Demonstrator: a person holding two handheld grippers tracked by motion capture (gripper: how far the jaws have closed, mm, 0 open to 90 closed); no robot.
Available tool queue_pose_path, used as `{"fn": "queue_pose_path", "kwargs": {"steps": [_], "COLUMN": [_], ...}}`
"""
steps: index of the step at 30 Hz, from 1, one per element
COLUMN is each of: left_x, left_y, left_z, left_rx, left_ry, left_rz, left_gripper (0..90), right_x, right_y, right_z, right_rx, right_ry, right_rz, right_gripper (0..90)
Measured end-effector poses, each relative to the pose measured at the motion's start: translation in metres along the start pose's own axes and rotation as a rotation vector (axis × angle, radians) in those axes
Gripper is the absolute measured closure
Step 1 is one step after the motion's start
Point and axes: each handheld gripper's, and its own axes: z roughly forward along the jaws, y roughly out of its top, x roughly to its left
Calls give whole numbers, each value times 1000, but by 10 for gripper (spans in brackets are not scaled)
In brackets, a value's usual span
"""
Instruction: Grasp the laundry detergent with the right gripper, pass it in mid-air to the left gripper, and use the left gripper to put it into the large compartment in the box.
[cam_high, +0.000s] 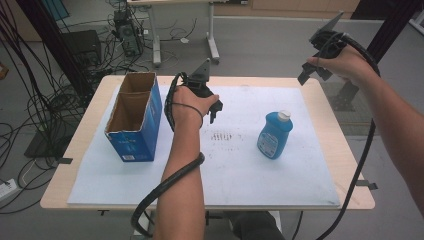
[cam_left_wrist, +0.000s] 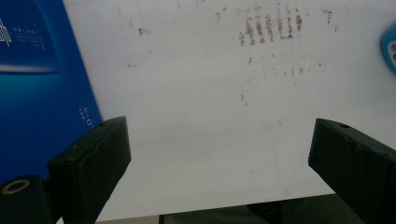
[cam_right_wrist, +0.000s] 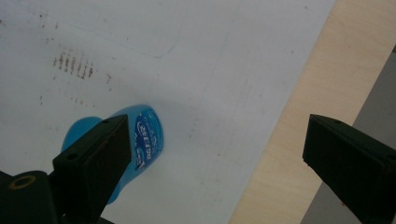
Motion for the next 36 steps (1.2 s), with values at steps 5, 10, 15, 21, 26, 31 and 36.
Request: {"fn": "queue_pose_path", "kwargs": {"steps": [5,10,15,21,26,31,36], "left_x": [-1,2,5,10,14,20,23], "left_y": [-5,-8,-11,-15,-18,-21,-22], "left_z": [-2,-4,-4,-2,-2,-2,-1], "left_rx": [-5,-10,-13,-9,-13,-14,-17], "left_ry": [-2,1,-3,-3,-8,-10,-13], "left_rz": [4,-3,-2,-1,-9,-16,-20], "left_gripper": [62,62,61,61,61,61,61], "right_x": [-5,-13,-16,-17,-14,-8,0], "right_y": [-13,-31,-48,-71,-93,-119,-133], "right_z": [1,5,10,14,19,22,25], "right_rx": [-1,3,-5,-68,-108,-153,-200], "right_ry": [11,20,26,11,32,66,77], "right_rz": [-7,-21,-55,-103,-137,-182,-217], "right_gripper": [82,80,79,65,63,63,56]}}
